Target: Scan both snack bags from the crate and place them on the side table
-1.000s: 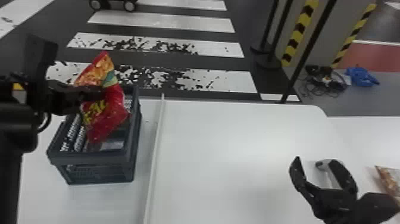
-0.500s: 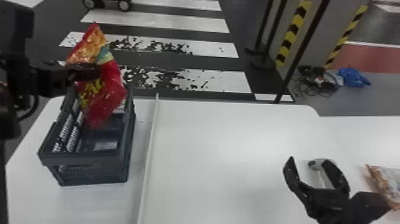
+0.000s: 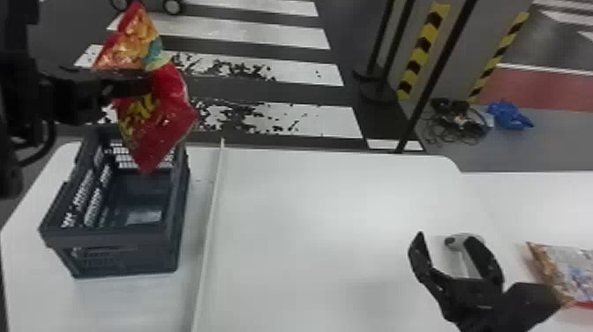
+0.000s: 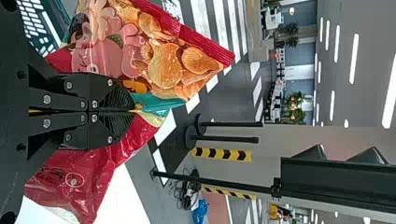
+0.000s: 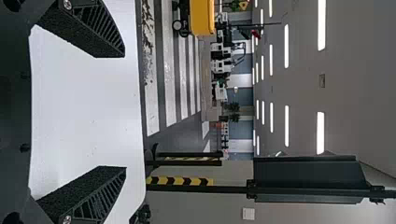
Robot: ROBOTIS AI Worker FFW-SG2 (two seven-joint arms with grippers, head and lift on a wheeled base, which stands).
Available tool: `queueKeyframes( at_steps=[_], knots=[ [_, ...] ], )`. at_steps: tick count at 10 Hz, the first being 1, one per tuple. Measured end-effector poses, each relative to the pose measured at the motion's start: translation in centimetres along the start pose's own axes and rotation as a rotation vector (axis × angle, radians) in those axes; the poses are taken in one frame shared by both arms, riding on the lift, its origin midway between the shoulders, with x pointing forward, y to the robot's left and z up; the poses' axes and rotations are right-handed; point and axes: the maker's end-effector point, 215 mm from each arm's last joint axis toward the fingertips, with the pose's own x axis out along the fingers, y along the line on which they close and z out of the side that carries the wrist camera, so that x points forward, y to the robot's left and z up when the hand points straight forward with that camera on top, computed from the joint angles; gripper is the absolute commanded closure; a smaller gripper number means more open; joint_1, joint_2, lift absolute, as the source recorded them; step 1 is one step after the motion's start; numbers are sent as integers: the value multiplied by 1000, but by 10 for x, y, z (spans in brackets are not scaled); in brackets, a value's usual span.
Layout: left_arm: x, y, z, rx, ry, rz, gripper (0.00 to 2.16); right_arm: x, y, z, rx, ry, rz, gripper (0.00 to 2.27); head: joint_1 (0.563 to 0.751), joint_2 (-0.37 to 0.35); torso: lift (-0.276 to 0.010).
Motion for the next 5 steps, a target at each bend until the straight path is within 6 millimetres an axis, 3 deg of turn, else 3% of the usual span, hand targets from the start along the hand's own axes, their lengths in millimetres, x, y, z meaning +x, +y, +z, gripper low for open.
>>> queueKeyframes(
  at_steps=[2,5],
  knots=[
    [13,-23,5,35,7,-35,2142,-2,-1,-1,1,2,-3,63,695,-205,-98],
    [42,-51,-24,59,68,-74,2142,-5,-4,-1,7,-3,-9,63,695,-244,-98]
  ],
)
